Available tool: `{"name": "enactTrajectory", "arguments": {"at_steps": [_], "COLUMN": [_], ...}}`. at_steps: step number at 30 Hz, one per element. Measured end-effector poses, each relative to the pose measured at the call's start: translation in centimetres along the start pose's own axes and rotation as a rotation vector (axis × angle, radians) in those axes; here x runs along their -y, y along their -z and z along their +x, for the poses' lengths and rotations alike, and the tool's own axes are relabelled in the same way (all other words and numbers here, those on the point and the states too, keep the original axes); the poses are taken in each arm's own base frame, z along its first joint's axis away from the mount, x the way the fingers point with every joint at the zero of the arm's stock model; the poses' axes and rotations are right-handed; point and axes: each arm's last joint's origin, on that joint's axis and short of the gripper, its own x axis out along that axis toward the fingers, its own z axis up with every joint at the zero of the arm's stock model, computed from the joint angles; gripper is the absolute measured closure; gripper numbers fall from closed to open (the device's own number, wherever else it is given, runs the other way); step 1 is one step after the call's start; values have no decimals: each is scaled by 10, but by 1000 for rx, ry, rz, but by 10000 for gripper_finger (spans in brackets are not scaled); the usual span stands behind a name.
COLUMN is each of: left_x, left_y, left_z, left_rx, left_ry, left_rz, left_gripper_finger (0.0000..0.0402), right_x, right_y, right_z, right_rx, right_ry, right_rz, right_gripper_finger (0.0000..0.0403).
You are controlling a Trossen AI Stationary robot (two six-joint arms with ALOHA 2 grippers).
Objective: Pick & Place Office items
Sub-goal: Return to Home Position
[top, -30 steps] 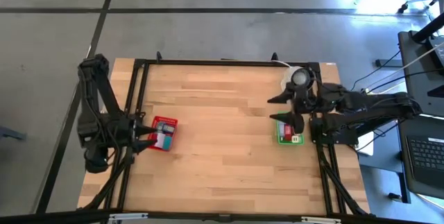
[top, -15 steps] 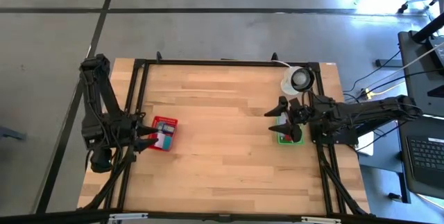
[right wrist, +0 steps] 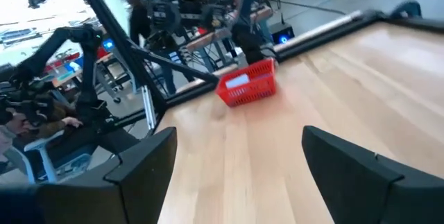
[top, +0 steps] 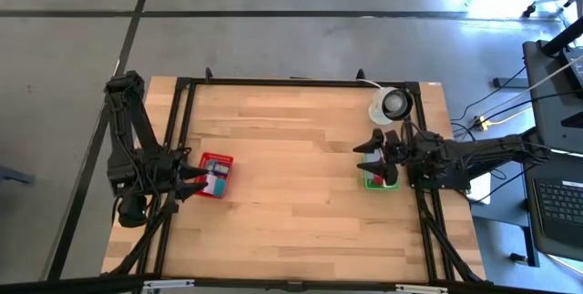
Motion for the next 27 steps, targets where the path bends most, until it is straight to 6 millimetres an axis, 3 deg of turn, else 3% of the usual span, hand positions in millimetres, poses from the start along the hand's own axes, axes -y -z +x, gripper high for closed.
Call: {"name": "enactTrajectory", "arguments": {"at_steps": [11, 15, 27], "left_x": [2, 3, 3], "left_y": [0, -1, -3], "left_z": [0, 0, 13], "left_rx": [5, 47, 121], "left_ry": [4, 12, -66], "left_rz": [-25, -32, -51], "left_gripper_finger": [181, 183, 181], "right_x": [15, 22, 26], "right_y": [29, 37, 42], "right_z": [-5, -7, -9], "right_rx": [-62, -115, -159], "right_ry": [110, 255, 321], "right_rz": [119, 81, 66], "right_gripper_finger": [90, 90, 90]}}
